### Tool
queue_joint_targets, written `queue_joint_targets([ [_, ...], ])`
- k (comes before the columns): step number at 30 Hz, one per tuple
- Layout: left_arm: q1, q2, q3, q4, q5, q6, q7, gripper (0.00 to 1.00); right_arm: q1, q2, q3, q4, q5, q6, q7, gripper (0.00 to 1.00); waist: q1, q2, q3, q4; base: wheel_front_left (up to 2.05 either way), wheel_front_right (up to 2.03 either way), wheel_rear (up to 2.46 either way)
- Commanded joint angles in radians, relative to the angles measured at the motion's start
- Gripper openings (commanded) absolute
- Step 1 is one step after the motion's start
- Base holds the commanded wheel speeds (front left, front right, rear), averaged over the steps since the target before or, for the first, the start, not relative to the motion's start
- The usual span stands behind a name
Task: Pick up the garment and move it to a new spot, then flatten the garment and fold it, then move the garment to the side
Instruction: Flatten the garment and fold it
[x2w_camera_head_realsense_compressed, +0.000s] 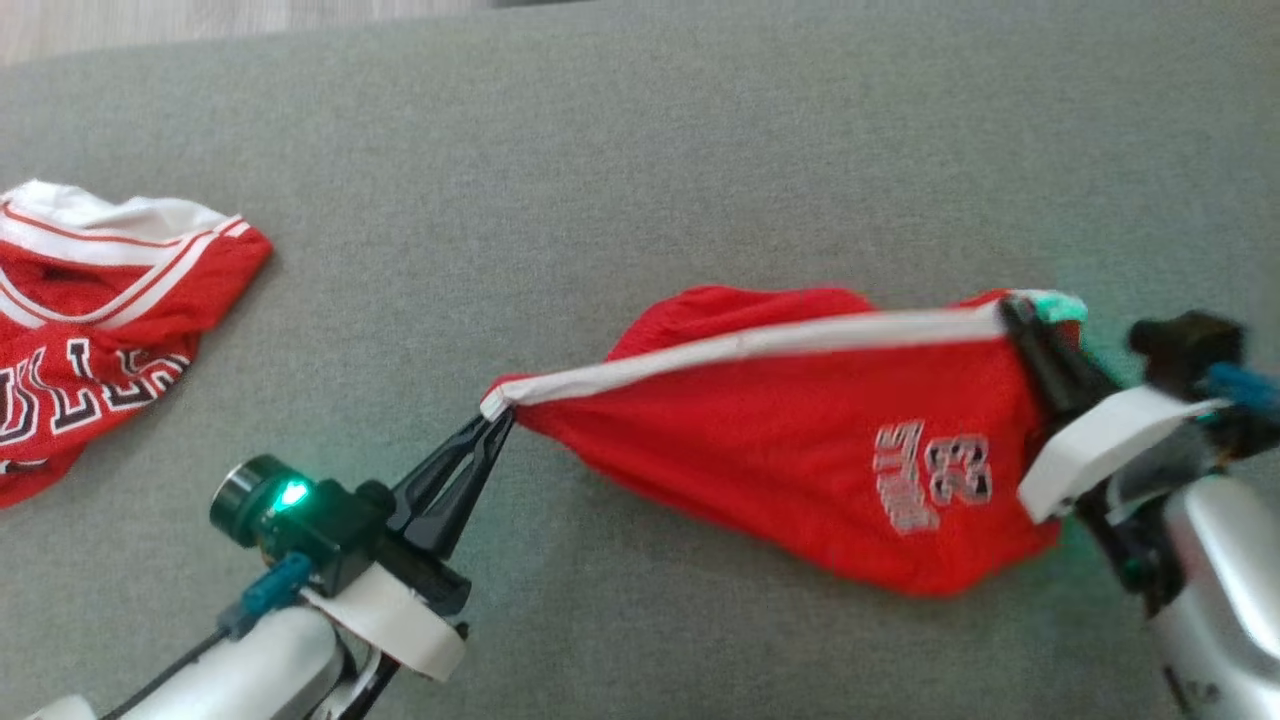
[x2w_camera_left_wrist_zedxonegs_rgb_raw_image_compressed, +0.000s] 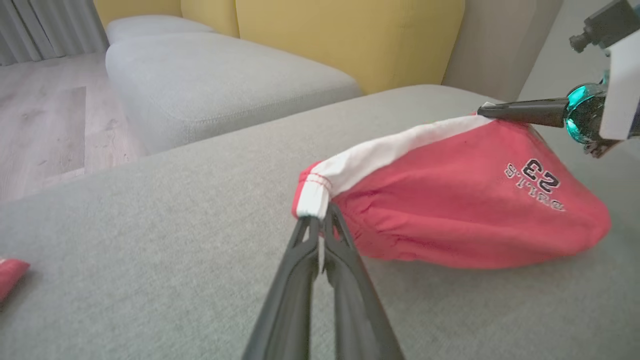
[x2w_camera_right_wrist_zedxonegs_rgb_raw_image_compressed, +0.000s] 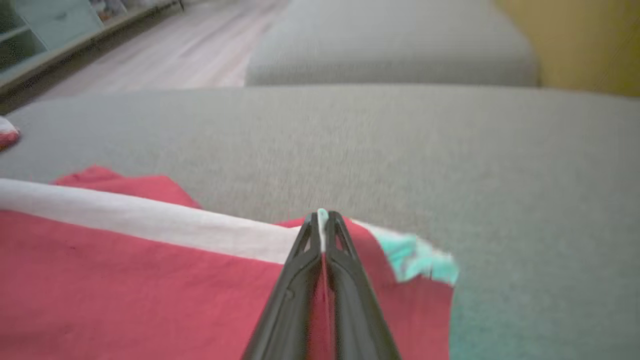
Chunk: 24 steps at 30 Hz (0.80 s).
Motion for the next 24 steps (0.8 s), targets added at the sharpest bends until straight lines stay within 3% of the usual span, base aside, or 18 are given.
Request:
queue_joint_targets([
  [1,-0.05,0.036,0.058,-0.037,0.002,-0.003,-0.016,0.0,0.001,-0.034,-0.018,-0.064,-0.012,-0.001,-0.019,0.0,0.0,0.0,-0.01,-0.006,0.0,0.0,0.0],
  [6,-0.119,0.048,0.1,-0.077,0.056,0.002,-0.024,0.0,-0.021,-0.058,-0.137,-0.195,-0.072,-0.001,-0.055,0.0,0.0,0.0,-0.024,-0.026,0.0,0.0,0.0],
  [10,-0.125,0.026,0.118,-0.088,0.07,0.011,-0.027,0.0,0.008,-0.034,-0.206,-0.263,-0.104,-0.001,-0.068,0.0,0.0,0.0,-0.018,-0.035,0.0,0.0,0.0],
  [15,-0.113,0.012,0.126,-0.082,0.075,0.001,-0.029,0.0,0.062,0.002,-0.251,-0.326,-0.125,-0.001,-0.08,0.0,0.0,0.0,-0.01,-0.041,0.0,0.0,0.0],
  [21,-0.081,0.011,0.108,-0.066,0.052,-0.041,-0.028,0.0,0.178,0.039,-0.247,-0.335,-0.121,-0.001,0.015,0.0,0.0,0.0,-0.024,-0.048,0.0,0.0,0.0],
  [23,-0.054,0.004,0.087,-0.048,0.047,-0.049,-0.027,0.0,0.228,0.068,-0.226,-0.315,-0.09,-0.001,0.039,1.0,0.0,0.0,-0.02,-0.045,0.0,0.0,0.0],
  [24,-0.041,-0.001,0.078,-0.038,0.046,-0.048,-0.027,0.0,0.251,0.083,-0.221,-0.308,-0.073,-0.001,0.037,1.0,0.0,0.0,-0.016,-0.043,0.0,0.0,0.0],
])
